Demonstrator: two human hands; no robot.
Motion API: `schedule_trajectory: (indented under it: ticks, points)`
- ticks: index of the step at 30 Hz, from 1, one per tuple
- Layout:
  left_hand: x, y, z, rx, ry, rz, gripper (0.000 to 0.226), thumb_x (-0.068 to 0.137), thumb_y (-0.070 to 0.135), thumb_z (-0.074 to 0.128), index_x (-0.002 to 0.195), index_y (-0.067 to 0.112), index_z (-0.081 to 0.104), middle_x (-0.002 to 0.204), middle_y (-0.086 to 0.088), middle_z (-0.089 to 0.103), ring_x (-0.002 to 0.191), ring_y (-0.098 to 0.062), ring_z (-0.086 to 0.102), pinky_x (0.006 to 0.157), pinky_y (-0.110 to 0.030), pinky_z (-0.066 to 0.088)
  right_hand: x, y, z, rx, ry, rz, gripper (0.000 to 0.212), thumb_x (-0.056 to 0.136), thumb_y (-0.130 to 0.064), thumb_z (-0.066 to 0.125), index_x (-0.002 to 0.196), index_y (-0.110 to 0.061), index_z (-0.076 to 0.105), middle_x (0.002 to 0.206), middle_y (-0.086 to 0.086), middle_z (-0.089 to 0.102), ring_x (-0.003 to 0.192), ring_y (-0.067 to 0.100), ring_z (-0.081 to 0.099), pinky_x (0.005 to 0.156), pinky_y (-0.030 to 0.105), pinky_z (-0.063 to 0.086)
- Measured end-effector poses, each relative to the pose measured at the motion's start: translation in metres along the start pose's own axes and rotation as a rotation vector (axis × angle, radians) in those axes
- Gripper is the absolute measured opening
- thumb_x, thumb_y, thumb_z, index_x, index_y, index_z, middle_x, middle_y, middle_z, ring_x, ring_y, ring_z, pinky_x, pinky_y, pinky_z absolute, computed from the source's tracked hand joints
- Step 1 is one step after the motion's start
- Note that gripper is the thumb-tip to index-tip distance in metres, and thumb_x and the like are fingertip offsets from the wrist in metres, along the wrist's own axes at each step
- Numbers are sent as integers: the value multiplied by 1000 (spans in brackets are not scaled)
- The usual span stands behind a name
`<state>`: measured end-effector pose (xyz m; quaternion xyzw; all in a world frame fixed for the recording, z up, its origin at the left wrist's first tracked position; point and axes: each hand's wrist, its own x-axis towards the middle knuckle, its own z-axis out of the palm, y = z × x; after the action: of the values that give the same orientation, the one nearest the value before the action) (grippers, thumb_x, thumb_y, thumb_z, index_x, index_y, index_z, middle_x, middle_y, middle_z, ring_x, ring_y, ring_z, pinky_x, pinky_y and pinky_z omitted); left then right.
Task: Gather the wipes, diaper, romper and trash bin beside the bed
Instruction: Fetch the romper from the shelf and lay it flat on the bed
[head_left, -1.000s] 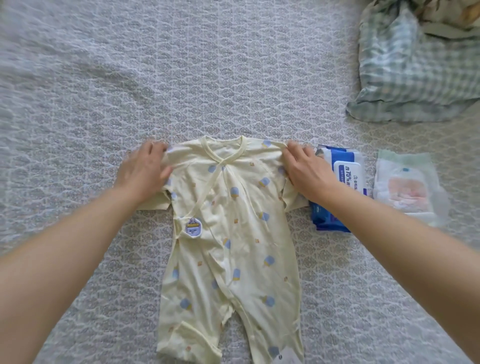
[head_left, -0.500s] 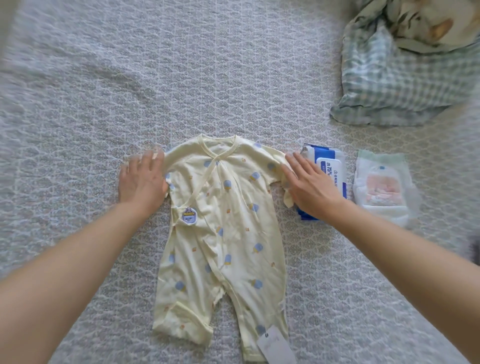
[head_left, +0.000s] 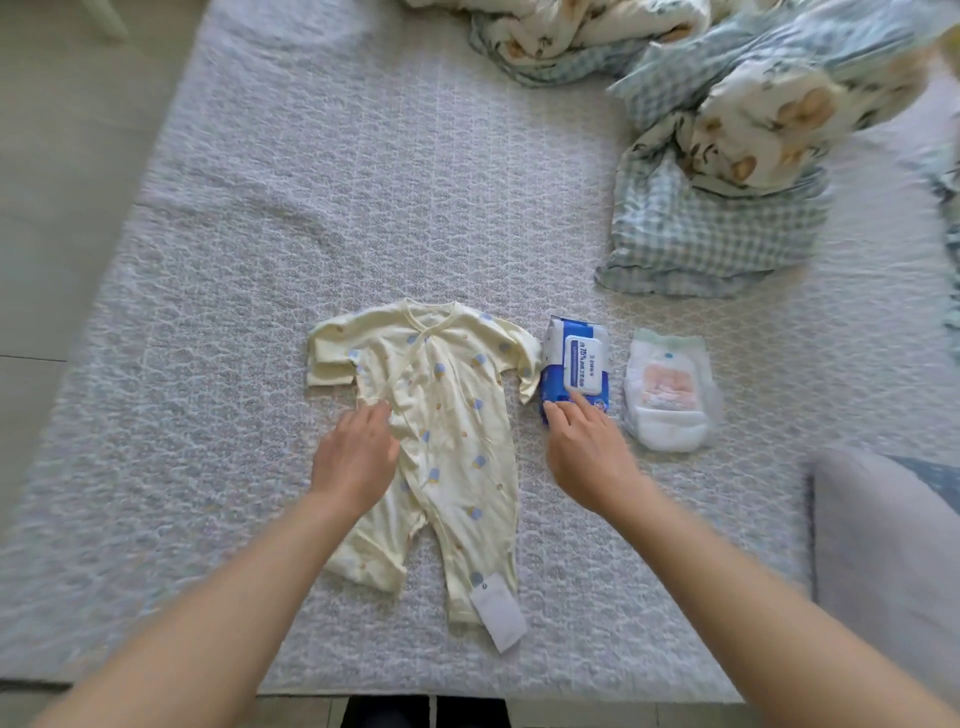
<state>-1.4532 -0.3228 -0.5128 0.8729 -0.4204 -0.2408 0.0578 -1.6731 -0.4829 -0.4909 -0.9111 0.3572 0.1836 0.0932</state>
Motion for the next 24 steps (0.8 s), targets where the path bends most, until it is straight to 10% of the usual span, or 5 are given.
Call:
schedule_trajectory:
  ticks: [24]
  points:
    - [-302,16,-92,-124,375,-142,30,88,13,61,117,8,62,100,-4,69,93,-26,62,72,-40,52,-208,-130,-105,181,100,-417,46,99,-32,43,139,-10,42,131,6,56,125,25,47,105,35,39]
